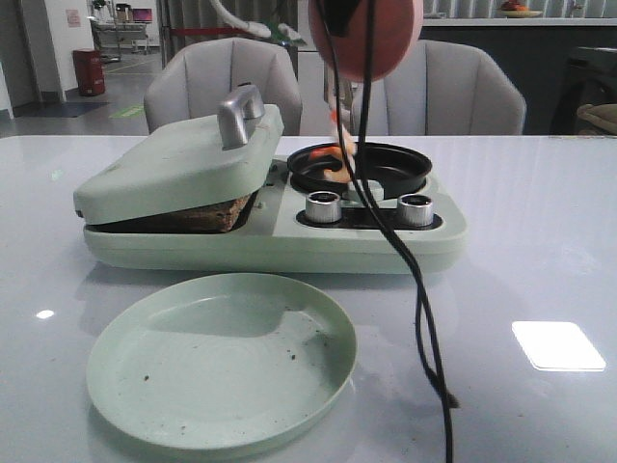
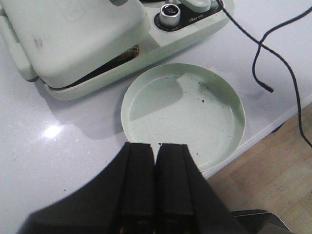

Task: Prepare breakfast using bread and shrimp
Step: 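Tilt the pink bowl to pour the shrimp into the pan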

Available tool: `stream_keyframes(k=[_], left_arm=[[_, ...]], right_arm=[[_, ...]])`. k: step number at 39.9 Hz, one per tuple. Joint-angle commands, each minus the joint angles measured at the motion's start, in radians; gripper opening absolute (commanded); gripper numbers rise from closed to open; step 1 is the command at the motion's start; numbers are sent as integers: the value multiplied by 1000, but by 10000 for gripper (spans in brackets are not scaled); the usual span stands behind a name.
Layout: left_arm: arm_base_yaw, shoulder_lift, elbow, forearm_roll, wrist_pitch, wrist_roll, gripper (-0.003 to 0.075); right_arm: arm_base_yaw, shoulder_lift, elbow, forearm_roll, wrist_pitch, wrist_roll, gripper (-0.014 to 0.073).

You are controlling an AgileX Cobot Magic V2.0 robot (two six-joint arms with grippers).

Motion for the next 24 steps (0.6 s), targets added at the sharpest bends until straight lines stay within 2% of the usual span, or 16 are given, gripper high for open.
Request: stream_keyframes(k=[1, 12, 17, 20, 24], left_arm=[[-8, -4, -27, -19, -60, -8, 101], [-8, -4, -27, -19, -60, -8, 101], [-8, -4, -27, -19, -60, -8, 101], [-8, -4, -27, -19, -60, -8, 101], [-8, -4, -27, -19, -60, -8, 101]], right_arm=[[-5, -73, -76, -100, 51, -53, 43], [-6, -73, -84, -100, 61, -52, 43], [-6, -79, -84, -73, 131, -28, 43], [-7, -98, -84, 20, 174, -28, 43], [-28, -147, -84, 216, 199, -29, 43]])
